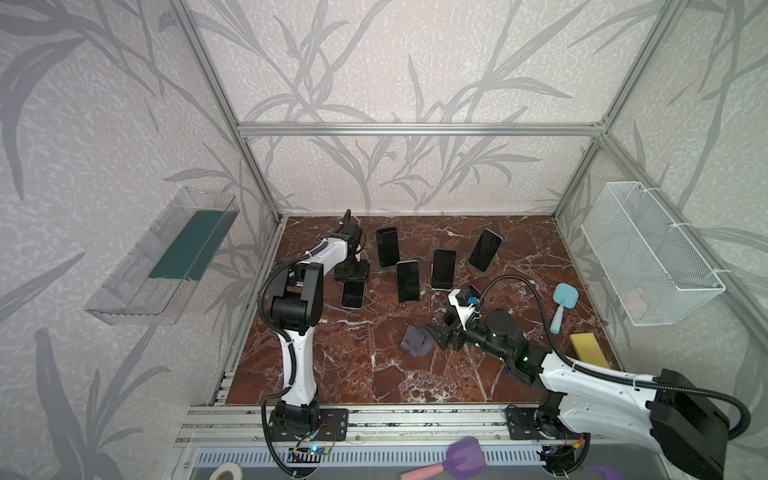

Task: Remove the phone from the phone stand

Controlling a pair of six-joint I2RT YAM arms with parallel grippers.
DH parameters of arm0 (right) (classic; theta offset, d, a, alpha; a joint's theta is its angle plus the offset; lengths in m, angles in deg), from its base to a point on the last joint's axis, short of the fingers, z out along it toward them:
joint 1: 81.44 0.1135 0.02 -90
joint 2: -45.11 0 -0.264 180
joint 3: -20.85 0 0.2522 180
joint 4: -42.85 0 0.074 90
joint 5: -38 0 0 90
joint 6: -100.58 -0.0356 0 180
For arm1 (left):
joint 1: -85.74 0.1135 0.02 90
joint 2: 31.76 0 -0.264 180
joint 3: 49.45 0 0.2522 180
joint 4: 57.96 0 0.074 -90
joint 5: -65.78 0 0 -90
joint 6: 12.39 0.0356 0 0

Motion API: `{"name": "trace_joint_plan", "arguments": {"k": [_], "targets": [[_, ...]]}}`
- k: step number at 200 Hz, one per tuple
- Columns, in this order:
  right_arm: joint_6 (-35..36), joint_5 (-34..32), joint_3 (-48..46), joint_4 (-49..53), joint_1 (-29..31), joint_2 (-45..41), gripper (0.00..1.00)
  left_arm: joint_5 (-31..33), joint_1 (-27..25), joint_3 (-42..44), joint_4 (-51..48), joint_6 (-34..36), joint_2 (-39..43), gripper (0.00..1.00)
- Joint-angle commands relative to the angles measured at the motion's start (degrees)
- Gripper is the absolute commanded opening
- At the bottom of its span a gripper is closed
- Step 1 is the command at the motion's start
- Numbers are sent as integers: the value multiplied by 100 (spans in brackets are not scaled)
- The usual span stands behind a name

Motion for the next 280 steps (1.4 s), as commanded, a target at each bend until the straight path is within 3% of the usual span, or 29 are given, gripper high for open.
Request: {"name": "trace_joint_plan", "arguments": {"k": [1,280], "targets": [[43,-153,30,-113,41,-109,91,134,-33,-121,-176,-2,-83,54],[166,-188,52,19,49,-209,92,-72,-66,-175,-463,161,-150,73]]}}
